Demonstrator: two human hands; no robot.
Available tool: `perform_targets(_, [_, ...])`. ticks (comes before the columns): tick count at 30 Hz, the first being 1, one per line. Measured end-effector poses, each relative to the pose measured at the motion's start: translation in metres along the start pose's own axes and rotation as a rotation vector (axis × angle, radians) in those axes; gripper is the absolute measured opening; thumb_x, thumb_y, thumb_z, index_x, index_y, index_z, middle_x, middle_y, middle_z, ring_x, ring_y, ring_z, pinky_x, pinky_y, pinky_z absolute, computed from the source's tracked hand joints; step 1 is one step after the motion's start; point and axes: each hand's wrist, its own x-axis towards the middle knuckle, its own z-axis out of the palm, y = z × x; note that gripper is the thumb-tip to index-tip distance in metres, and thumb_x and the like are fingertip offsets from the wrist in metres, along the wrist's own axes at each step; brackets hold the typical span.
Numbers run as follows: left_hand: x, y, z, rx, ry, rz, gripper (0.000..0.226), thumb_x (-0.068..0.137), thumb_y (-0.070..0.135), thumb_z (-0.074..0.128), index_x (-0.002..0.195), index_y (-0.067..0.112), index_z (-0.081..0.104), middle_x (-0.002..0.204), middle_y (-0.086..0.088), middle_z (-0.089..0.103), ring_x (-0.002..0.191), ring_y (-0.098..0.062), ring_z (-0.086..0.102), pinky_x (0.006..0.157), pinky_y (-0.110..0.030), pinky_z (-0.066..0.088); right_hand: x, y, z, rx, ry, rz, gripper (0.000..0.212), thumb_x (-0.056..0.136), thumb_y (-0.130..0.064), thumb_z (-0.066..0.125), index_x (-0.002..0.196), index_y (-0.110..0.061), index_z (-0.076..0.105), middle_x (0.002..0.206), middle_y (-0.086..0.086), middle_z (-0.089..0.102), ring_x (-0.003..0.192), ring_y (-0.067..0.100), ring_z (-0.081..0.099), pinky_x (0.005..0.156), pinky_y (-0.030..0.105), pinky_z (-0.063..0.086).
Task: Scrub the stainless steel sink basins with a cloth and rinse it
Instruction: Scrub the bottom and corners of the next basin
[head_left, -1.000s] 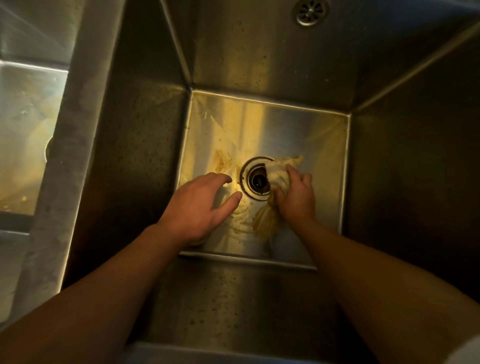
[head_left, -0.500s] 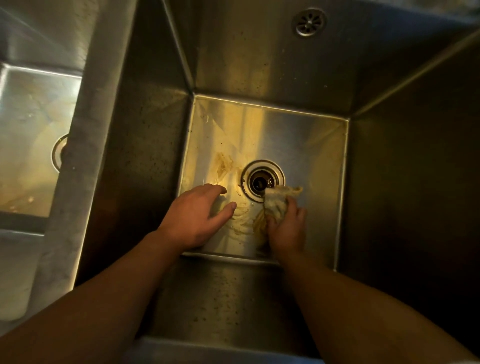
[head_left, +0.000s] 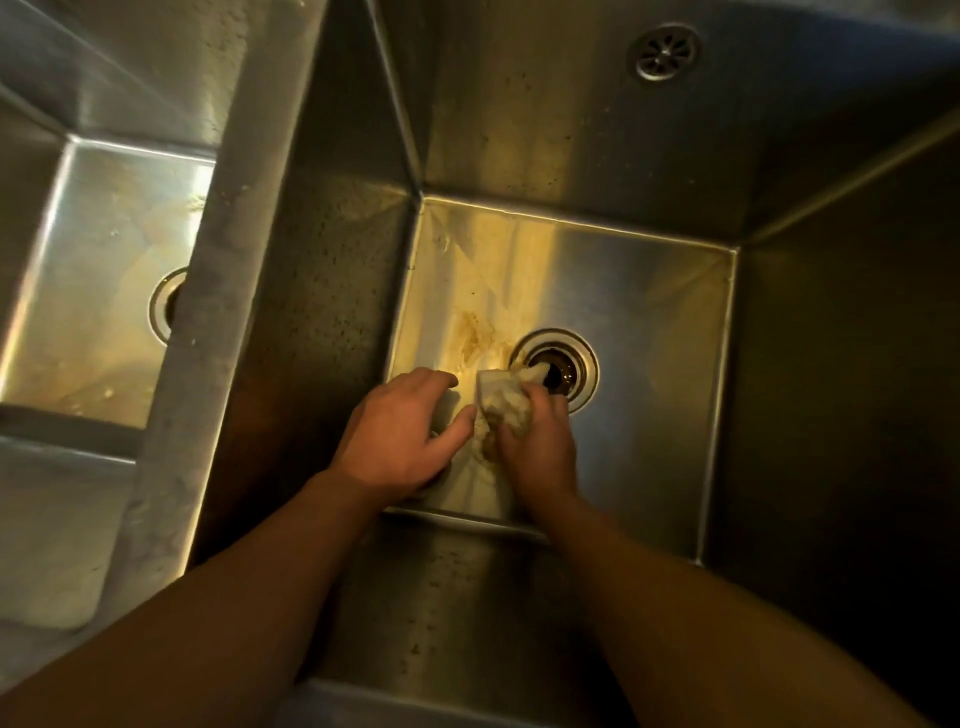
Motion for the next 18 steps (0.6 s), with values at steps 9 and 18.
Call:
perform_targets(9, [0.0,0.001,0.004,0.061,-0.081,0.074,0.061,0.092,0.066,0.033,0.128,0.023,0.057,0.121,0.003,0.064,0.105,-0.015,0.059,0.088,-0.033,0.047,0.001,0.092,-0.121,-0.301,-0.257,-0.088,0.07,0.075,-0.033,0.082,0.136,-0.018,0.051,0.127,0.007,0.053,0.114,0.024,0.054,0.096,0.03,0.042])
perform_targets(18, [-0.003,0.0,-0.005,0.091,-0.082,0.059,0.065,0.09,0.068,0.033,0.131,0.022,0.056,0.124,0.003,0.063,0.107,-0.015,0.059,0.087,-0.033,0.047,-0.006,0.088,-0.116,-0.247,-0.325,-0.12,0.073,0.081,-0.021,0.074,0.146,-0.021,0.04,0.139,0.005,0.042,0.123,0.019,0.049,0.102,0.028,0.042])
